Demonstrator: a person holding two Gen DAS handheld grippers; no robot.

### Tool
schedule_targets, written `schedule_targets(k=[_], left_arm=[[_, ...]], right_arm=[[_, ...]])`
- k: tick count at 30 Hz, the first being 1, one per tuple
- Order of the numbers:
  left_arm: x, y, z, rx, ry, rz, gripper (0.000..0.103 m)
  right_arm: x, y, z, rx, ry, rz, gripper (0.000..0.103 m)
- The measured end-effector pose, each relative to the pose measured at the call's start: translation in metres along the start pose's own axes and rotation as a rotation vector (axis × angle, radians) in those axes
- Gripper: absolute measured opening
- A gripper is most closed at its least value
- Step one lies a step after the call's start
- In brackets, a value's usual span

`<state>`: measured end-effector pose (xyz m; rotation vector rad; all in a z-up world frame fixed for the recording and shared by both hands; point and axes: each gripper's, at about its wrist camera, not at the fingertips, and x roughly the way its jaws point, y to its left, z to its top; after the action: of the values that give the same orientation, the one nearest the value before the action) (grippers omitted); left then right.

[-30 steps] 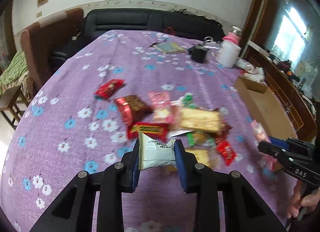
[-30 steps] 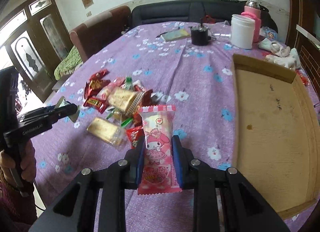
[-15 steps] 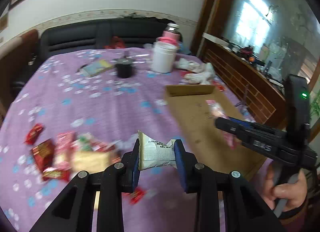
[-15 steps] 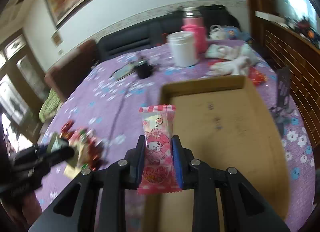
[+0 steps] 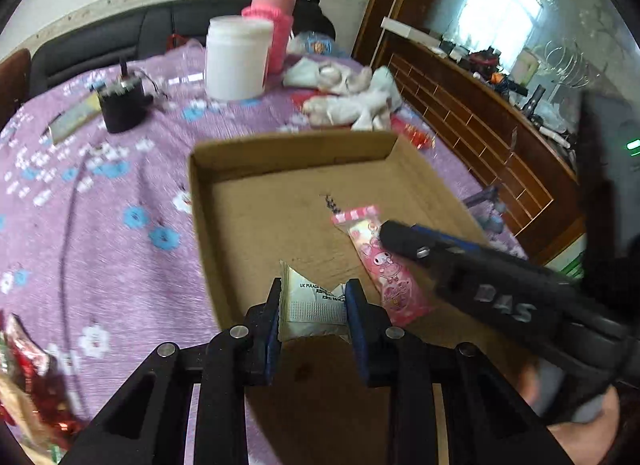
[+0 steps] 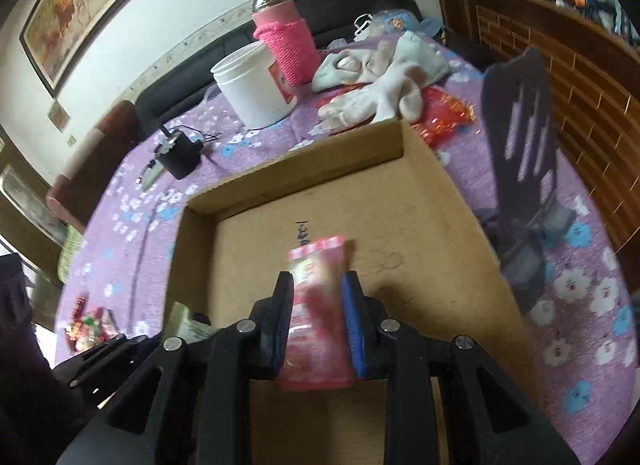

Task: Organize snacks
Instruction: 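Carry both snacks into the cardboard box and open both tools, then return both tools to the pile and grasp the red candy with the right tool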

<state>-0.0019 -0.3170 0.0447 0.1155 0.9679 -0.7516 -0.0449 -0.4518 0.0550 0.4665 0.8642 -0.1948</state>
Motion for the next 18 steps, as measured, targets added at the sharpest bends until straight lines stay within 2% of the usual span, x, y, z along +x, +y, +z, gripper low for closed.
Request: schedule_targets(k=[5, 7, 8, 10, 12, 15, 18], left_arm=[[0.010, -0.008, -0.005, 0.034, 0.005, 0.028, 0.029], [0.008, -0.007, -0.006, 0.033, 0.002, 0.026, 0.032], [0.007, -0.007, -0.006, 0.032, 0.003, 0.026, 0.035], [0.002, -0.007, -0.007, 0.028, -0.007, 0.024, 0.054], [-0.006, -0.006, -0.007, 0.024, -0.027, 0.022, 0.060], [-0.019, -0.005, -0.006, 0.019, -0.044, 0.025, 0.060], [-0.036, 0.002, -0.011, 0.000, -0.058, 0.032, 0.060]], right_arm=[[0.000, 0.005, 0.000, -0.019, 0.006, -0.006, 0.024], [-0.005, 0.003, 0.000, -0.007, -0.013, 0.010, 0.024], [-0.007, 0.003, -0.001, -0.004, -0.020, 0.017, 0.024], [-0.015, 0.001, -0.001, 0.007, -0.050, 0.025, 0.024], [-0.022, 0.001, -0.002, 0.009, -0.071, 0.033, 0.024], [-0.036, 0.004, -0.002, 0.001, -0.123, 0.026, 0.025], [-0.046, 0.005, -0.002, 0.000, -0.167, 0.025, 0.031]])
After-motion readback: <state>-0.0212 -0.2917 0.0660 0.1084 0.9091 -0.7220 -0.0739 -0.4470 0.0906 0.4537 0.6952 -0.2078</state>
